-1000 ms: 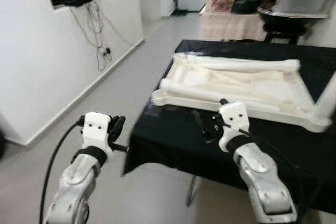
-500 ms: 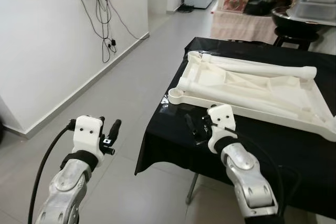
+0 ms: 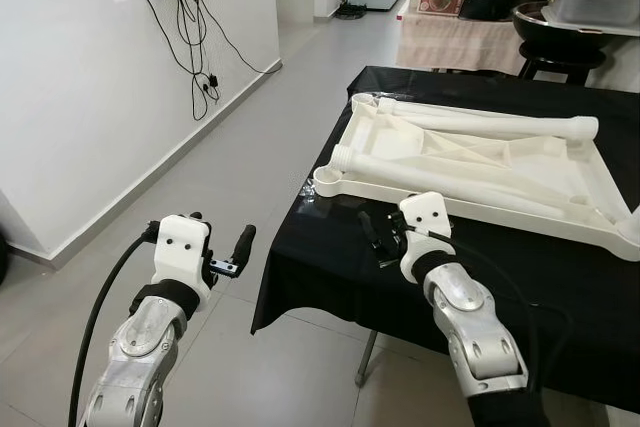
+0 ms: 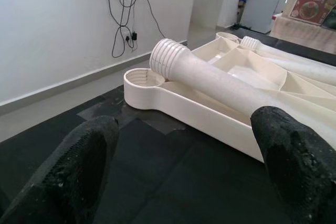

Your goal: Building children table

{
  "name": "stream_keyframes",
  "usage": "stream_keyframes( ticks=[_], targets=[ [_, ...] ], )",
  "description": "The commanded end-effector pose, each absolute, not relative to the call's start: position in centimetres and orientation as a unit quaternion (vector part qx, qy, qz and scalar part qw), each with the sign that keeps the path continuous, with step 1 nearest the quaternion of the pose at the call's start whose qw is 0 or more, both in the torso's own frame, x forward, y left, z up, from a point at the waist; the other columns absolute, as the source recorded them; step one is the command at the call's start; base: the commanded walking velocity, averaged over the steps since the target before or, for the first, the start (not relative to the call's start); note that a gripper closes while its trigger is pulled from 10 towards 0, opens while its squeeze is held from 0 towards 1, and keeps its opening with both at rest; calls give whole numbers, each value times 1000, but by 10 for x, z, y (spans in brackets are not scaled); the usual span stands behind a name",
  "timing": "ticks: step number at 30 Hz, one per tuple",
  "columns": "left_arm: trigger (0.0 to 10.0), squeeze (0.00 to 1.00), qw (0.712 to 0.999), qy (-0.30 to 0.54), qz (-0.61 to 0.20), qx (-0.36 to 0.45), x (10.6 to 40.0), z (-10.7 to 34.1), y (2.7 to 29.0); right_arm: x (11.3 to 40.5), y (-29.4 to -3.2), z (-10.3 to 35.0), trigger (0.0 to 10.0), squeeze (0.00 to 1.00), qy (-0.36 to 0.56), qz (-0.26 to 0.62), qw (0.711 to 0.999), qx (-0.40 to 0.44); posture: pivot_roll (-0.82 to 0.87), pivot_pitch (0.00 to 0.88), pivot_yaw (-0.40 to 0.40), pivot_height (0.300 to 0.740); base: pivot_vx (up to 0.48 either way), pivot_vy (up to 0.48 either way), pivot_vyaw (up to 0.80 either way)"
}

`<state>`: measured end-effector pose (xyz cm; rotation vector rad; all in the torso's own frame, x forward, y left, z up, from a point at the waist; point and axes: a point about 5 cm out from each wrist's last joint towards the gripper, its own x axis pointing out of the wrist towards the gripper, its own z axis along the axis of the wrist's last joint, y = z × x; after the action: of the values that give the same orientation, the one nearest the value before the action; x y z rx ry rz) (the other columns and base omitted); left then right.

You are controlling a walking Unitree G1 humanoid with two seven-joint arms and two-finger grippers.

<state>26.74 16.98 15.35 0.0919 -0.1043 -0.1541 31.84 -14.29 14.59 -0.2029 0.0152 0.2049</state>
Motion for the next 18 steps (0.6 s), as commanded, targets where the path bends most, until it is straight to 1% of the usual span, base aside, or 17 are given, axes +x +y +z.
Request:
stream_keyframes(
  ticks=[1, 3, 4, 8, 10, 13, 15, 18],
  targets=[
    [10000, 427, 996, -48, -60, 52, 271, 154, 176, 321, -144, 148, 10000, 0, -1, 97, 990, -98, -29, 0, 7, 740, 0, 0, 0],
    [10000, 427, 996, -44, -55, 52, 272, 154, 176, 321, -144, 148, 10000, 0, -1, 97, 990, -98, -28, 0, 5, 740, 0, 0, 0],
    [10000, 0, 996, -43, -56, 53, 272, 154, 177, 322, -144, 148, 10000, 0, -2, 96, 991, -97, -29, 0, 5, 740, 0, 0, 0],
    [10000, 0, 996, -34, -56, 52, 273, 152, 177, 322, -145, 148, 10000, 0, -3, 94, 991, -92, -30, 0, 5, 740, 0, 0, 0],
    [10000, 0, 996, -35, -57, 50, 273, 152, 177, 323, -144, 148, 10000, 0, -3, 94, 992, -90, -29, 0, 7, 740, 0, 0, -419],
    [10000, 0, 996, -36, -62, 47, 274, 152, 177, 323, -144, 147, 10000, 0, -1, 95, 992, -86, -30, 0, 10, 740, 0, 365, -800],
    [10000, 0, 996, -37, -63, 47, 274, 152, 177, 324, -144, 147, 10000, 0, -2, 95, 992, -85, -30, 0, 10, 740, 0, 480, -425],
    [10000, 0, 996, -37, -63, 44, 275, 152, 177, 324, -144, 148, 10000, 0, -4, 96, 992, -81, -31, 0, 11, 740, 0, 480, 0]
  ],
)
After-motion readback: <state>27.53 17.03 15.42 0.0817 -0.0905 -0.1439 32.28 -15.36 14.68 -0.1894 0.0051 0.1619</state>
